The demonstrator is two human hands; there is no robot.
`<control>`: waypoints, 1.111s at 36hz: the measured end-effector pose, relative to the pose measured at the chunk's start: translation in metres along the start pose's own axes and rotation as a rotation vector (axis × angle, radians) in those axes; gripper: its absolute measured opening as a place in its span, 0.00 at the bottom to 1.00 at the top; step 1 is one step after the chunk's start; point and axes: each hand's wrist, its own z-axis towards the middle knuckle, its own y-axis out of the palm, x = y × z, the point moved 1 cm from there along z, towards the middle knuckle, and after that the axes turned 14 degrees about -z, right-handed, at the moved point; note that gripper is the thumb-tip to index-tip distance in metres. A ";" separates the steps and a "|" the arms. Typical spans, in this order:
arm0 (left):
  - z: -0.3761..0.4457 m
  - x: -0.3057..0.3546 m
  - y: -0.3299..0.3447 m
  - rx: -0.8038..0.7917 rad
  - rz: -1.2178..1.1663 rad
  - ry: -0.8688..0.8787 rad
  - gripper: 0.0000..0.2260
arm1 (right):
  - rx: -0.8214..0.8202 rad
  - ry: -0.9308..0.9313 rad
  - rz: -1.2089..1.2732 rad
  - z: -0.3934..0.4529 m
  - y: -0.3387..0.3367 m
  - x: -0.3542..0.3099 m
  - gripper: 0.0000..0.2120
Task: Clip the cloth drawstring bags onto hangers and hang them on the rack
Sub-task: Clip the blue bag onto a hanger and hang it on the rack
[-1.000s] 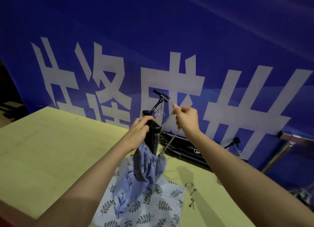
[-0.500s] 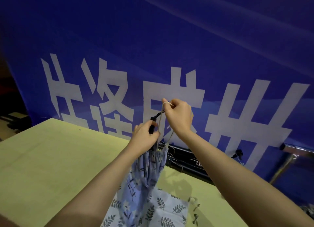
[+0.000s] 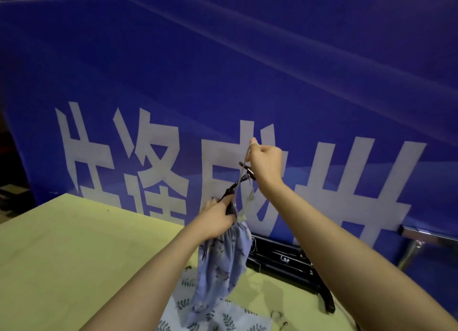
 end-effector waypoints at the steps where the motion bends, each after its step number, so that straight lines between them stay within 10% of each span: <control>1: 0.000 0.002 0.001 0.007 0.014 -0.001 0.27 | 0.009 -0.051 -0.017 0.000 -0.001 -0.001 0.24; 15: 0.033 0.066 0.017 0.100 0.136 0.153 0.09 | 0.224 -0.373 -0.323 -0.011 -0.045 -0.025 0.27; 26: 0.028 0.115 0.079 0.127 0.333 0.269 0.22 | 0.336 -0.707 -0.709 -0.020 -0.124 0.004 0.23; 40: -0.020 0.189 0.191 0.085 0.212 0.234 0.17 | 0.291 -0.359 -0.566 -0.056 -0.255 0.052 0.27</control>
